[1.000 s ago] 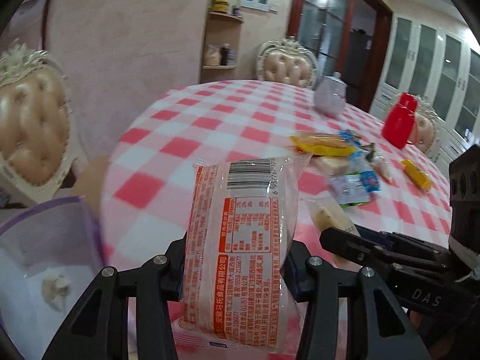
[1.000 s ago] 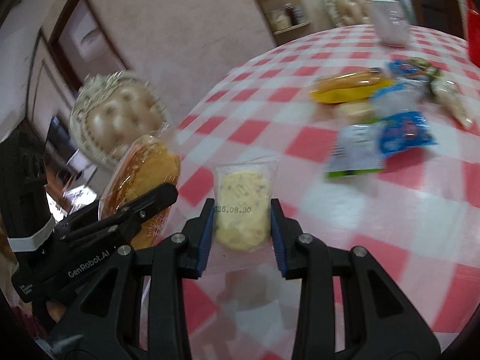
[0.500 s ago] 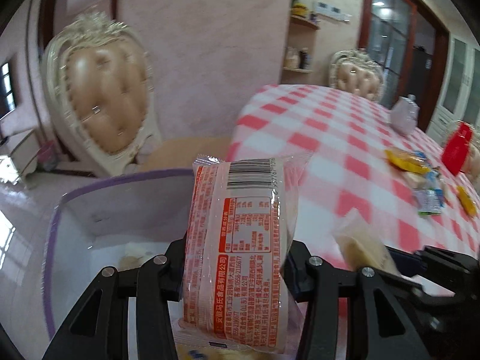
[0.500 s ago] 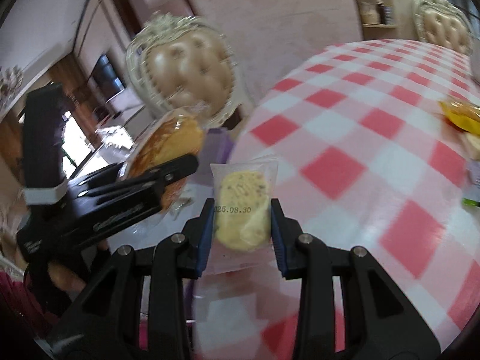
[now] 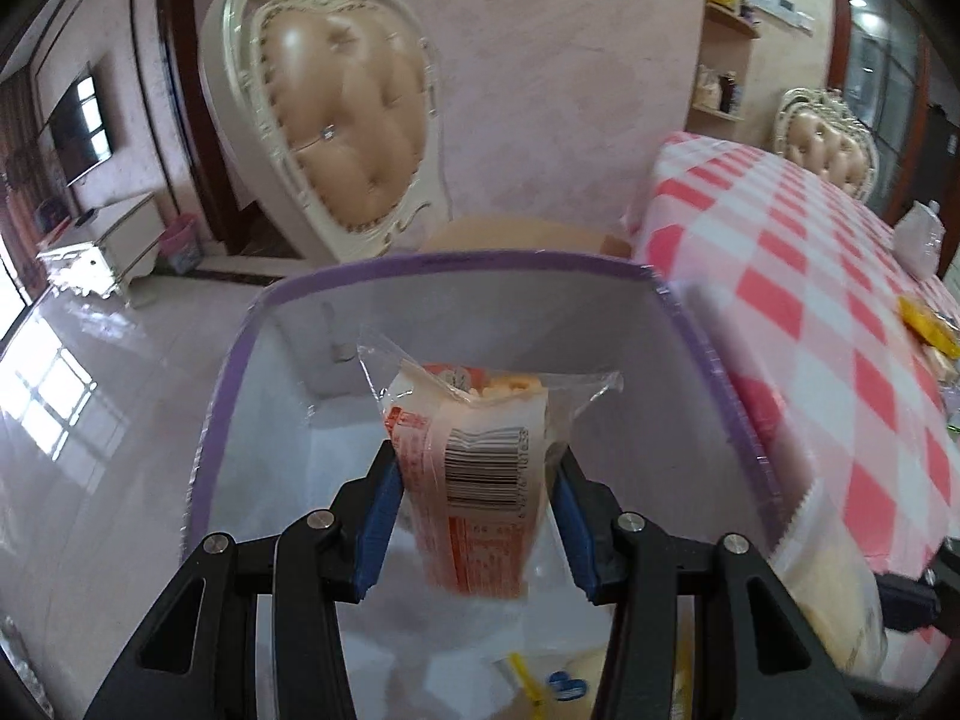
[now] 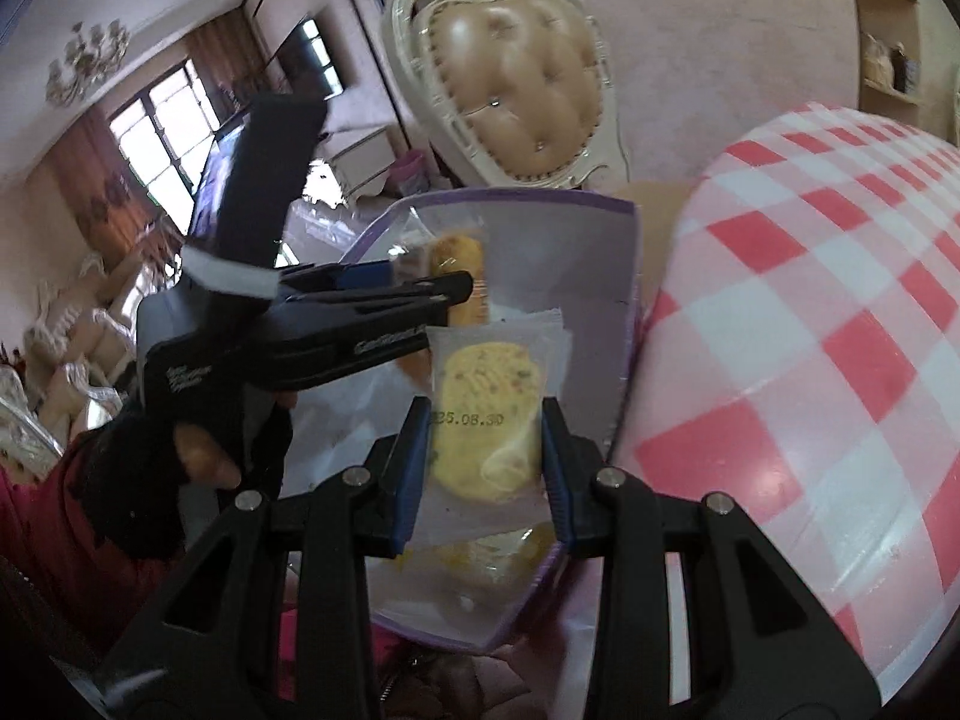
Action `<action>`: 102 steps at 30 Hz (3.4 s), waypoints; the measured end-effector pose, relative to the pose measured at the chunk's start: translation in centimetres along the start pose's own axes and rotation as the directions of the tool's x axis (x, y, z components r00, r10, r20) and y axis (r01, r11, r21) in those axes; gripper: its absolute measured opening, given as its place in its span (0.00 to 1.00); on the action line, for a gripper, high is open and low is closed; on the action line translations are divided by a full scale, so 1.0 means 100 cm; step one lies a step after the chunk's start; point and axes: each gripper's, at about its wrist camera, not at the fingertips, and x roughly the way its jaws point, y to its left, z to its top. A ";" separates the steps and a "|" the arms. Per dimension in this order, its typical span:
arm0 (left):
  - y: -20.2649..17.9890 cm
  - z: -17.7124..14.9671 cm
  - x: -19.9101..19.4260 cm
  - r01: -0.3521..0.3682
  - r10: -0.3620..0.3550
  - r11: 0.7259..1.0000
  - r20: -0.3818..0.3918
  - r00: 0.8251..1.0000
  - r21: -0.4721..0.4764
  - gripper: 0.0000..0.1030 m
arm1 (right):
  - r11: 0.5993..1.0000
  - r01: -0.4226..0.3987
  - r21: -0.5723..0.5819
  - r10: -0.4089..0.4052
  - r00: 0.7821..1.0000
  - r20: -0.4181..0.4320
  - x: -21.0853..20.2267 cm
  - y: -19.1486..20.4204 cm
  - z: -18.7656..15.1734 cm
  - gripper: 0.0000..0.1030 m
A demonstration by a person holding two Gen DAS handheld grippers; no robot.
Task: Organize snacks
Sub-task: 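Carry both packets over the box and open both grippers to drop them, then return to the table and grasp the white nut packet with the right gripper, then grasp the green-striped snack packet with the left gripper while the right holds the nut packet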
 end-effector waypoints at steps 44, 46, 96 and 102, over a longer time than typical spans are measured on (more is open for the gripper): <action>-0.403 0.014 0.000 0.662 -0.623 0.646 -0.238 0.745 0.380 0.43 | 0.498 0.359 0.790 -0.693 0.712 0.113 -0.314 -0.280 -0.141 0.70; -0.399 0.017 0.002 0.676 -0.637 0.646 -0.239 0.733 0.354 0.42 | 0.478 0.384 0.790 -0.706 0.703 0.085 -0.309 -0.285 -0.146 0.70; -0.411 0.019 0.006 0.688 -0.634 0.625 -0.275 0.723 0.368 0.81 | 0.764 0.592 0.255 -0.566 0.806 -0.176 -0.237 -0.451 -0.075 0.71; -0.414 0.018 0.005 0.681 -0.626 0.624 -0.276 0.729 0.383 0.81 | 0.709 0.642 0.292 -0.631 0.762 -0.143 -0.254 -0.413 -0.095 0.45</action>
